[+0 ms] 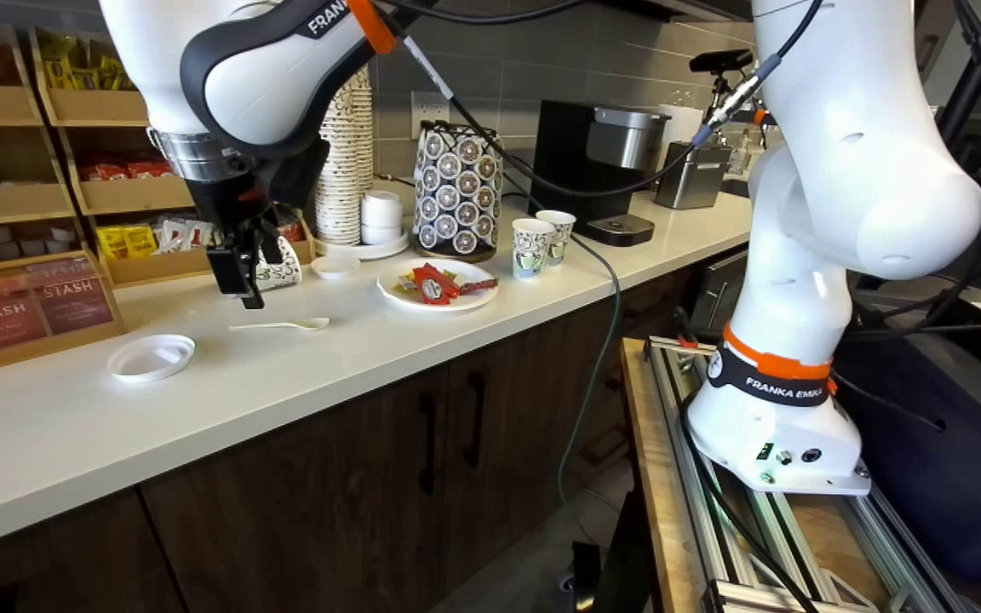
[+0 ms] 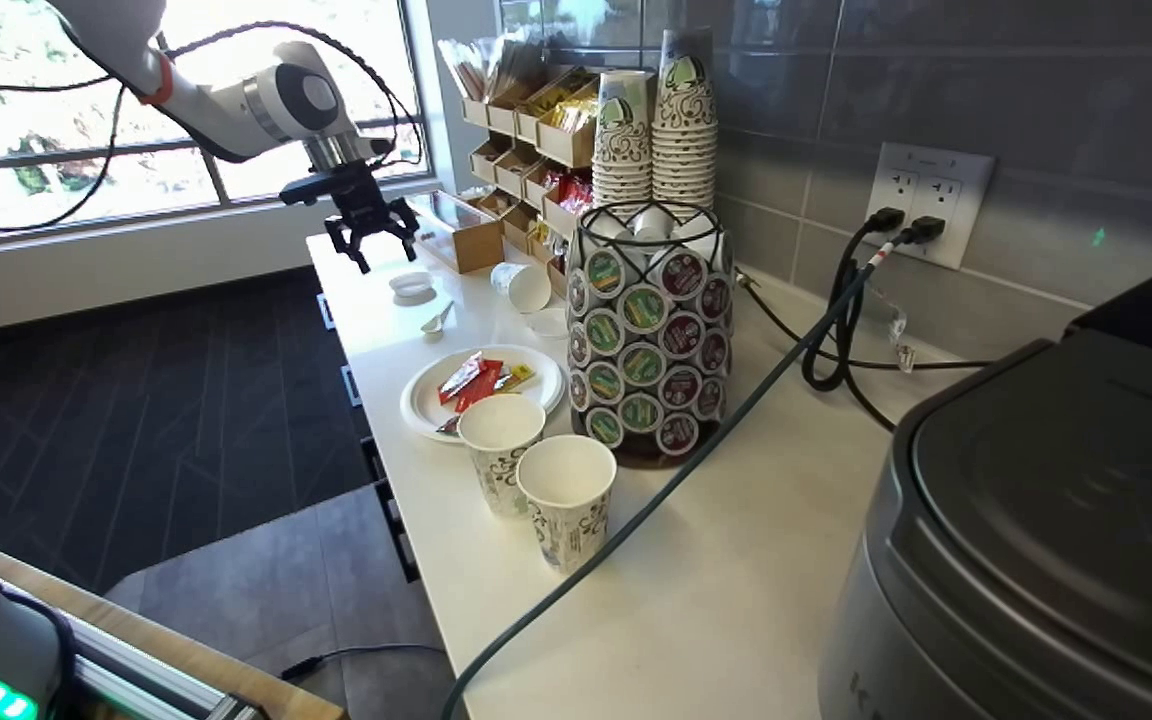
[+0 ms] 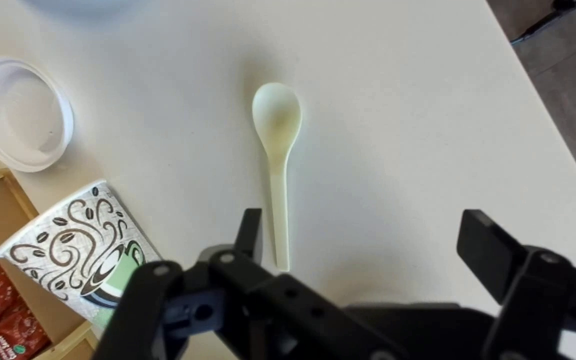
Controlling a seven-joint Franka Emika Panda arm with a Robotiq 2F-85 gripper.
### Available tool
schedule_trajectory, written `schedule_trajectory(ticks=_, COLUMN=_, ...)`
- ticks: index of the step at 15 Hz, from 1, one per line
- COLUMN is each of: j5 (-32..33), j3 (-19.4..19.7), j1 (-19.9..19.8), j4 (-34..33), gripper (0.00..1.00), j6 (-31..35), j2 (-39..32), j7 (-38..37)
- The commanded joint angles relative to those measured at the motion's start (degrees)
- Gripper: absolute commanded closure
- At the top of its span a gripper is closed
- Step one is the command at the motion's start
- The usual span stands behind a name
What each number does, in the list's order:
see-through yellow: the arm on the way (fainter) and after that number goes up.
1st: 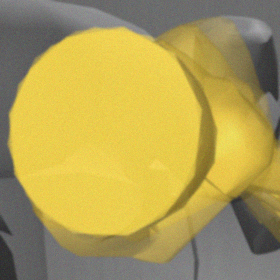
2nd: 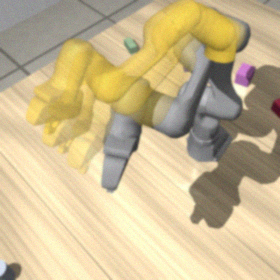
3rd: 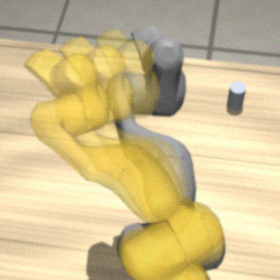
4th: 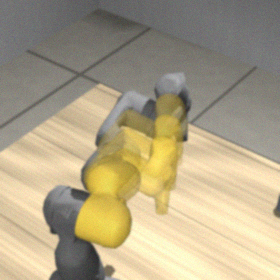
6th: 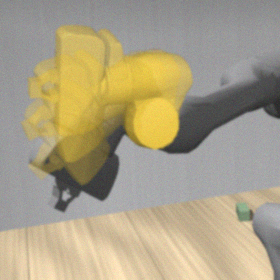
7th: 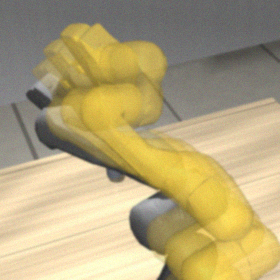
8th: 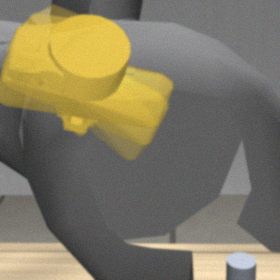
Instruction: Put the plastic spoon in the paper cup on the left
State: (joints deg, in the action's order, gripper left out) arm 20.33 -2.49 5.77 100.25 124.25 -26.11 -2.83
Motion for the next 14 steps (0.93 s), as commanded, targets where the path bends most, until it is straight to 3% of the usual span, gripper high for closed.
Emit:
schedule_trajectory(ticks=1, j5=-1.1, j3=0.8, j1=0.1, j4=-6.3, gripper=0.00, j6=-4.3, j2=-5.0, j7=4.3)
schedule_trajectory(ticks=12, j5=-2.7, j3=1.9, j1=-1.1, j4=-23.6, gripper=0.01, j6=-10.9, j2=-20.1, j7=10.7)
schedule_trajectory(ticks=13, j5=-3.0, j3=1.9, j1=-1.3, j4=-25.1, gripper=0.09, j6=-11.7, j2=-21.2, j7=11.0)
schedule_trajectory(ticks=14, j5=-3.2, j3=2.0, j1=-1.4, j4=-26.6, gripper=0.25, j6=-12.9, j2=-22.2, j7=11.2)
